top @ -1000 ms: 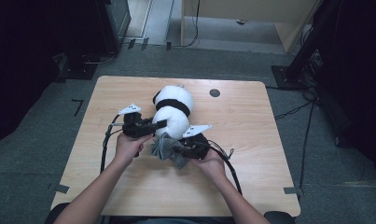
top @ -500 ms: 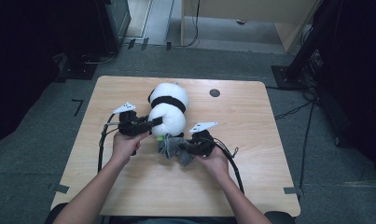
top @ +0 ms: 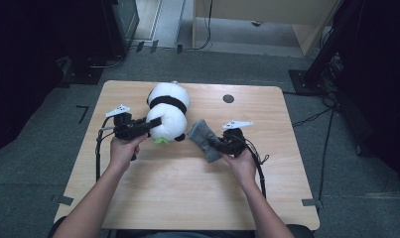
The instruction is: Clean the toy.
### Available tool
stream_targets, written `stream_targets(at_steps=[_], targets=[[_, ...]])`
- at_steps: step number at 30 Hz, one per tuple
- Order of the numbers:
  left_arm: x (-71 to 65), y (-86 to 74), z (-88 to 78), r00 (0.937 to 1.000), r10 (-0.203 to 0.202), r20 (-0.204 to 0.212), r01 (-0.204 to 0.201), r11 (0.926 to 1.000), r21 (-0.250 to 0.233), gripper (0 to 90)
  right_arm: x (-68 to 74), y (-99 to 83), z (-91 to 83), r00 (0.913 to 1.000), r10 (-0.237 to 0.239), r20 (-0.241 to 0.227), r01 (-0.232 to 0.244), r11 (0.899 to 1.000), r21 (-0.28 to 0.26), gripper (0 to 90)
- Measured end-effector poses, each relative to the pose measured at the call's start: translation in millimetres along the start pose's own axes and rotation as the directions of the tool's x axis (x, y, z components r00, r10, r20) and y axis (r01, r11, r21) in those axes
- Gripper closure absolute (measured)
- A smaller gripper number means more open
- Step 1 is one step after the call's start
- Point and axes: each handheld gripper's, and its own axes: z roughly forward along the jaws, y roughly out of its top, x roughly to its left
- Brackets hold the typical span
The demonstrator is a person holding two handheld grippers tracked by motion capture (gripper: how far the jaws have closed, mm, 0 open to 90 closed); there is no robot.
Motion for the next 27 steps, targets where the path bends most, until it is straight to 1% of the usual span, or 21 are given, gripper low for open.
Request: stream_targets(at_steps=[1,2,5,6,8,10,12,14,15,16,17,18,20,21,22,25,27], targets=[[2.0,0.6,-0.2,0.9999,0.009,-0.010,-0.009,0.9999,0.005,55.7,-2.7,0.6,-2.4,0.9999,0.011,-0.003,-0.011,1.000,-0.007,77.6],[4.5,1.1,-0.6,0.9996,0.021,-0.020,-0.021,0.9997,0.010,55.7,-5.6,1.1,-4.5,0.9999,0.011,0.000,-0.011,1.000,-0.017,77.6],[13.5,1.9,-1.4,0.9984,0.036,-0.043,-0.035,0.9992,0.018,55.7,-13.0,2.9,-8.8,0.9998,0.017,0.011,-0.017,0.999,-0.032,77.5],[17.1,2.0,-1.7,0.9982,0.036,-0.047,-0.035,0.9992,0.017,55.7,-15.5,3.3,-9.8,0.9997,0.020,0.013,-0.019,0.999,-0.038,77.5],[23.9,2.4,-3.0,0.9988,0.028,-0.040,-0.028,0.9996,0.010,55.6,-21.3,3.5,-11.1,0.9992,0.034,0.020,-0.033,0.998,-0.046,77.5],[29.4,3.5,-3.8,0.9985,0.038,-0.039,-0.037,0.9992,0.013,55.6,-26.9,3.2,-11.5,0.9986,0.043,0.031,-0.041,0.998,-0.054,77.5],[34.4,4.6,-5.9,0.9984,0.033,-0.045,-0.033,0.9994,0.012,55.4,-32.4,3.2,-12.3,0.9977,0.053,0.043,-0.050,0.997,-0.056,77.5],[38.9,5.3,-9.7,0.9976,0.031,-0.062,-0.030,0.9995,0.006,55.4,-39.2,4.8,-14.5,0.9960,0.067,0.059,-0.064,0.996,-0.054,77.5],[41.7,5.6,-12.3,0.9963,0.036,-0.078,-0.036,0.9993,0.005,55.4,-42.7,5.1,-16.4,0.9950,0.072,0.068,-0.068,0.995,-0.067,77.4],[43.9,5.8,-14.0,0.9955,0.040,-0.086,-0.040,0.9992,0.005,55.3,-47.5,5.3,-18.5,0.9936,0.084,0.076,-0.078,0.994,-0.080,77.4],[47.3,5.9,-16.1,0.9951,0.038,-0.091,-0.038,0.9993,0.005,55.3,-50.5,5.4,-19.4,0.9927,0.090,0.080,-0.083,0.993,-0.081,77.4],[51.1,5.9,-17.8,0.9957,0.025,-0.090,-0.025,0.9997,0.008,55.1,-54.2,5.6,-20.1,0.9910,0.097,0.092,-0.090,0.993,-0.081,77.2],[59.1,4.4,-20.2,0.9976,-0.001,-0.070,0.002,0.9998,0.018,54.5,-62.4,5.1,-20.1,0.9883,0.110,0.106,-0.101,0.991,-0.087,77.1],[61.9,3.2,-20.9,0.9975,0.002,-0.071,0.000,0.9994,0.036,53.9,-66.6,4.7,-19.6,0.9864,0.121,0.111,-0.111,0.990,-0.090,77.0],[64.2,1.3,-20.6,0.9962,0.019,-0.085,-0.015,0.9986,0.051,53.3,-70.7,4.2,-18.5,0.9845,0.129,0.118,-0.119,0.989,-0.088,77.0],[67.7,-3.1,-17.0,0.9940,0.048,-0.098,-0.040,0.9952,0.089,51.7,-82.7,3.1,-12.7,0.9789,0.133,0.155,-0.122,0.989,-0.078,76.7],[68.5,-5.2,-14.7,0.9939,0.056,-0.095,-0.048,0.9952,0.085,50.9,-89.3,1.9,-8.2,0.9763,0.138,0.167,-0.127,0.989,-0.075,76.3]])
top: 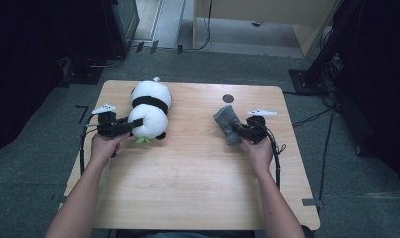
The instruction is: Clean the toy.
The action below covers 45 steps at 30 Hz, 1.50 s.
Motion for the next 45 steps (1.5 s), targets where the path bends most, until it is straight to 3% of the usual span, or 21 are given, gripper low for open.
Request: stream_targets(at_steps=[8,13,18,22,28,31,33,35,39,42,45], targets=[[2.8,-2.2,4.2,1.0000,-0.006,0.001,0.006,0.9999,-0.011,43.8,-10.1,-7.2,21.1,0.9995,0.011,0.030,-0.012,0.999,0.043,71.5],[2.1,-3.4,4.1,0.9998,0.016,0.007,-0.016,0.9997,-0.021,33.4,-12.9,-7.7,21.8,0.9987,0.049,0.014,-0.049,0.998,0.041,54.6],[-1.8,0.7,1.7,0.9996,0.020,-0.022,-0.020,0.9998,0.002,27.0,-14.3,-5.1,14.8,0.9991,0.042,0.009,-0.042,0.999,0.013,45.2],[-7.1,3.3,-0.4,0.9977,0.055,-0.039,-0.054,0.9982,0.027,25.0,-14.5,-0.4,4.1,0.9979,0.057,-0.031,-0.058,0.998,-0.018,42.6],[-12.4,5.7,-11.3,0.9955,0.073,-0.061,-0.069,0.9962,0.053,21.1,-17.5,-0.1,-10.3,0.9996,0.023,-0.017,-0.023,0.999,-0.033,41.6],[-11.8,7.9,-18.0,0.9970,0.058,-0.051,-0.057,0.9981,0.021,22.1,-20.8,-0.2,-16.9,0.9992,0.032,-0.024,-0.033,0.998,-0.044,41.7],[-9.0,10.2,-19.7,0.9990,0.021,-0.040,-0.022,0.9996,-0.017,23.0,-22.5,-1.3,-18.7,0.9991,0.033,-0.027,-0.034,0.998,-0.045,42.5],[-8.4,12.7,-21.4,0.9986,0.021,-0.048,-0.023,0.9995,-0.023,22.9,-22.8,-2.2,-18.2,0.9990,0.038,-0.026,-0.039,0.998,-0.040,42.6],[-12.7,13.5,-31.5,0.9974,0.052,-0.051,-0.053,0.9985,-0.012,22.3,-22.7,-3.7,-19.6,0.9995,0.026,-0.015,-0.027,0.999,-0.037,42.6],[-17.0,9.1,-41.4,0.9936,0.093,-0.065,-0.092,0.9957,0.010,22.2,-26.6,-5.5,-24.8,0.9999,0.012,-0.001,-0.012,0.999,-0.040,42.6],[-19.6,2.2,-50.7,0.9919,0.105,-0.070,-0.105,0.9944,0.014,22.3,-32.0,-7.6,-33.0,0.9998,0.020,0.004,-0.020,0.999,-0.048,42.2]])
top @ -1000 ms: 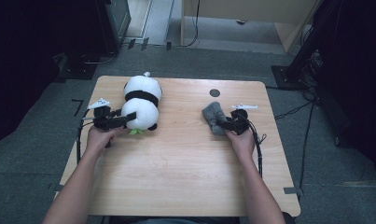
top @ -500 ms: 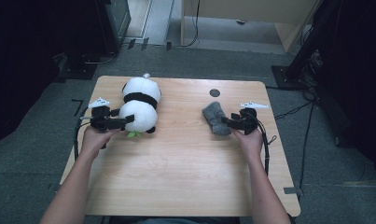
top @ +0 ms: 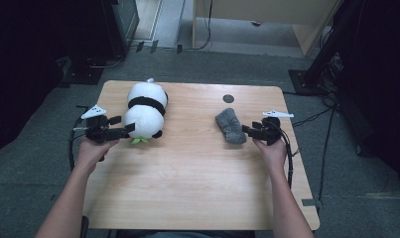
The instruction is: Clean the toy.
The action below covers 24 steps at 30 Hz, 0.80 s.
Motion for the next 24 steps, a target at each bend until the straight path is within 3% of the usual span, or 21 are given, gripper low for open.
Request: stream_targets(at_steps=[7,11,18,22,24], targets=[[-4.6,-22.0,-13.3,0.9959,0.069,-0.058,-0.069,0.9976,0.006,22.5,-7.3,-9.5,-16.6,0.9980,-0.055,0.030,0.055,0.998,-0.011,41.2],[-8.1,-33.5,-15.8,0.9954,0.076,-0.059,-0.074,0.9968,0.031,22.7,-12.2,-16.6,-22.8,0.9965,-0.067,0.050,0.067,0.998,-0.010,41.2],[-12.9,-54.6,-16.7,0.9943,0.088,-0.061,-0.083,0.9931,0.083,23.2,-23.8,-29.3,-32.5,0.9955,-0.044,0.084,0.045,0.999,-0.009,40.7],[-17.3,-65.7,-13.8,0.9887,0.130,-0.074,-0.118,0.9815,0.151,23.2,-28.1,-39.2,-33.6,0.9915,-0.052,0.119,0.051,0.999,0.013,40.7],[-18.7,-71.0,-11.5,0.9845,0.163,-0.063,-0.149,0.9709,0.187,23.7,-29.8,-41.9,-32.8,0.9901,-0.050,0.131,0.048,0.999,0.025,40.7]])
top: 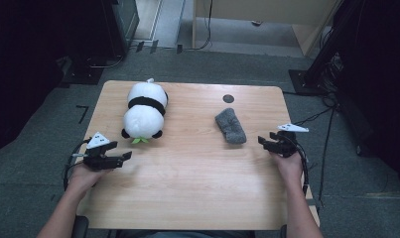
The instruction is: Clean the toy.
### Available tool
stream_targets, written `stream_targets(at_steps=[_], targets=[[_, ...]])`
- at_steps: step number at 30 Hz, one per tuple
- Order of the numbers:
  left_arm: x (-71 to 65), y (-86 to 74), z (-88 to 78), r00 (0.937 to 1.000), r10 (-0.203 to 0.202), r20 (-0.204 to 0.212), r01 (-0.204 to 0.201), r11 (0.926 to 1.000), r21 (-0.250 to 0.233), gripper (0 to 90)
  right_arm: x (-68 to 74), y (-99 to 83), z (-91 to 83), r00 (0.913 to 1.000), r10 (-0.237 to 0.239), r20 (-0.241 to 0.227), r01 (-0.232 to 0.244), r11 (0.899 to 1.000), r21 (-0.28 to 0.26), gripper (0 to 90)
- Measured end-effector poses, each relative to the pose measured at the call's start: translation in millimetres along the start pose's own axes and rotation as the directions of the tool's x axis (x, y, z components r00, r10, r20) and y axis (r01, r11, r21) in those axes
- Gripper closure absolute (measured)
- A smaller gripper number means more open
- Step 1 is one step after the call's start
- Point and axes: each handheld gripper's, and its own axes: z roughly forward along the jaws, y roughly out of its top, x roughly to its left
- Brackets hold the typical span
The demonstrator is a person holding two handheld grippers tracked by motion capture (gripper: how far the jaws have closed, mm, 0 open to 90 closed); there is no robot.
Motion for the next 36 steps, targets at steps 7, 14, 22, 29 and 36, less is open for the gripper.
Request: stream_targets(at_steps=[7,14,22,29,36], targets=[[-1.7,-11.3,13.9,0.9981,0.062,0.000,-0.062,0.9943,0.087,24.7,-5.0,-10.0,11.7,0.9977,-0.043,0.052,0.038,0.995,0.088,41.1],[0.3,-17.0,17.6,0.9969,0.078,0.001,-0.078,0.9935,0.083,24.9,-0.5,-14.7,17.1,0.9951,-0.067,0.073,0.062,0.996,0.071,36.9],[2.4,-19.7,19.8,0.9973,0.070,-0.021,-0.069,0.9958,0.061,18.6,-2.9,-19.5,19.0,0.9953,-0.060,0.076,0.058,0.998,0.029,29.1],[1.1,-19.6,20.5,0.9966,0.075,-0.034,-0.073,0.9953,0.064,18.3,-2.5,-19.1,20.2,0.9938,-0.040,0.103,0.036,0.999,0.040,19.9],[0.7,-19.4,20.9,0.9967,0.072,-0.038,-0.069,0.9955,0.066,17.0,-1.4,-19.2,20.6,0.9930,-0.033,0.113,0.028,0.999,0.044,17.4]])
